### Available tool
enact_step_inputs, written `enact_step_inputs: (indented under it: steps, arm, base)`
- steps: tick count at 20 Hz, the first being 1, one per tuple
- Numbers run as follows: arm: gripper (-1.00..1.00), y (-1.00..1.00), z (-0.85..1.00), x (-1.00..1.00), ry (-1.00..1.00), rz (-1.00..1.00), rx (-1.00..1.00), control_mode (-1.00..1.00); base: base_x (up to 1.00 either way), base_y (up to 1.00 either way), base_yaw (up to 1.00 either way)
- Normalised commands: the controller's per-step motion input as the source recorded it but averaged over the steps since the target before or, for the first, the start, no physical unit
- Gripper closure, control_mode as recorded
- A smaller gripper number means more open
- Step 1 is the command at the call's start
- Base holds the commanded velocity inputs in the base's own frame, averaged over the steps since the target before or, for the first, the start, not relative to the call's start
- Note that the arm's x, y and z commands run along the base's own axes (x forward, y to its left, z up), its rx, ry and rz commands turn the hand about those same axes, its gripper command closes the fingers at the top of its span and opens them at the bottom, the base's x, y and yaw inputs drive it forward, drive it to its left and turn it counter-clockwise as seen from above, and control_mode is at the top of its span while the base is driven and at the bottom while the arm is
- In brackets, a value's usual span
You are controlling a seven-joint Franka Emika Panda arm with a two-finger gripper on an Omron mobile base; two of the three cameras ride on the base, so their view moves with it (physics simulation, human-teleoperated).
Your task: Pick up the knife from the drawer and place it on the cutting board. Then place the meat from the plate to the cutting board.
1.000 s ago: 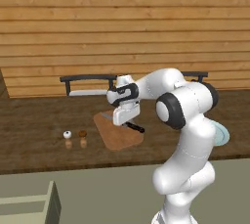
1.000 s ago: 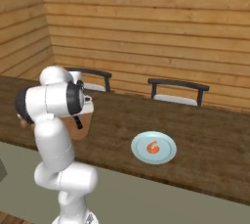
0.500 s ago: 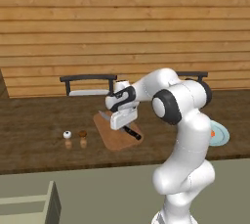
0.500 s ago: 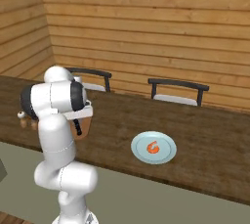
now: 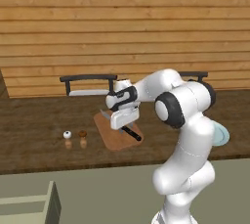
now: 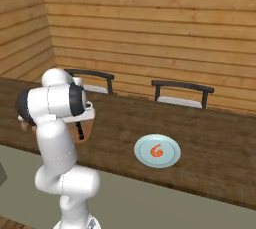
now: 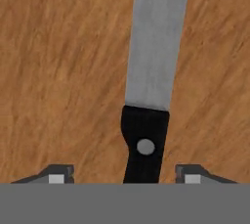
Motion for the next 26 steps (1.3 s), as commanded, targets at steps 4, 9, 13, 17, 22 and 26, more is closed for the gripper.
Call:
enact_step_inputs:
  steps: [4,9,13,17,22,26]
  arm:
    - [-1.0,-0.34,0.81,-0.51,-0.08,-0.08,0.0,-1.0]
    - [-1.0,-0.47,0.7,-0.38,-0.12,-0.1,0.0,-1.0]
    - [-1.0,-0.72,0.36,-0.42,-0.03,-0.14,0.0,-1.0]
    - [-1.0,-0.97,0.1,-0.36,0.0,-0.2,0.0,-1.0]
    - [-1.0,-1.0,0.0,-0.35,0.0,-0.29,0.0,-1.0]
    - [-1.0,-1.0,0.0,-0.35,0.0,-0.34,0.0,-1.0]
  base:
    - [0.0,0.0,0.0]
    - [0.0,0.0,0.0]
    - [0.0,0.0,0.0]
    - [0.0,0.0,0.0]
    - [0.0,0.0,0.0]
    - [0.0,0.0,0.0]
